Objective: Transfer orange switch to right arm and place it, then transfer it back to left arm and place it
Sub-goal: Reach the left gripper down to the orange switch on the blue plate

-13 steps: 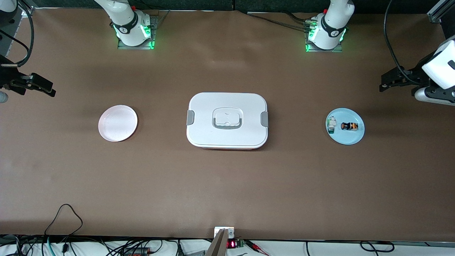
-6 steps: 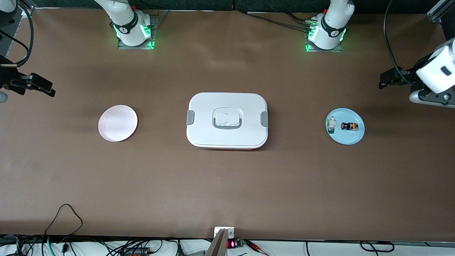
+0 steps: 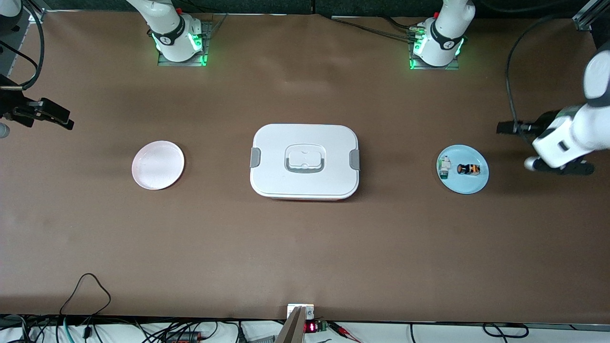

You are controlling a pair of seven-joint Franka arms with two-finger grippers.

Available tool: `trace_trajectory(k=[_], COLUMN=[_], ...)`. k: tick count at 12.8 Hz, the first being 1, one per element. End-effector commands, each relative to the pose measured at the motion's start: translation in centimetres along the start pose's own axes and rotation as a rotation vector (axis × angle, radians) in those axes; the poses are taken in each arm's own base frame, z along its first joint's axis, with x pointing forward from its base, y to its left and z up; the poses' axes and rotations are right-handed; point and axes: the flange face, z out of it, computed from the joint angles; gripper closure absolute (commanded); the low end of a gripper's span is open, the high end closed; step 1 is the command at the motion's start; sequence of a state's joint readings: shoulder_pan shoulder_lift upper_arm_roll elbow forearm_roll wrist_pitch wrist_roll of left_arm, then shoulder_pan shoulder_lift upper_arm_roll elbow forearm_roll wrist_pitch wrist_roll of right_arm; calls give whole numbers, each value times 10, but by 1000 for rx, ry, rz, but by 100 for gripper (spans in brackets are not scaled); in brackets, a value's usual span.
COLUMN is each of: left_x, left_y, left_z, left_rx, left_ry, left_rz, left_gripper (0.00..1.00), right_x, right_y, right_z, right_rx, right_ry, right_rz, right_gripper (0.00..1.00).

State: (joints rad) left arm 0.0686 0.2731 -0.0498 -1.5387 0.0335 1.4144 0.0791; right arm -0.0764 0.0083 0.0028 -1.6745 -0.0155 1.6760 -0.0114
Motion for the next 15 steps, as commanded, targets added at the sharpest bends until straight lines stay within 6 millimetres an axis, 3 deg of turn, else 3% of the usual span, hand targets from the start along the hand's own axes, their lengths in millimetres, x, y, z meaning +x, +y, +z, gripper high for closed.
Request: trace_trajectory(k=[1, 8, 10, 15], left_x=[6, -3, -7, 12], left_y=[-16, -35, -45, -55], left_z=[27, 117, 154, 203], left_rx=[24, 31, 35, -19], left_ry=[47, 229, 300, 276], left_rz=[-23, -42, -32, -77], left_gripper=[0, 0, 0, 0], right_x=[1, 1, 1, 0], right_y=[1, 0, 0, 1], right_z=[-3, -3, -3, -2], right_rx=[0, 0, 0, 0], right_ry=[-6, -7, -7, -9], right_rz=[12, 13, 15, 18], right_gripper=[0, 0, 0, 0])
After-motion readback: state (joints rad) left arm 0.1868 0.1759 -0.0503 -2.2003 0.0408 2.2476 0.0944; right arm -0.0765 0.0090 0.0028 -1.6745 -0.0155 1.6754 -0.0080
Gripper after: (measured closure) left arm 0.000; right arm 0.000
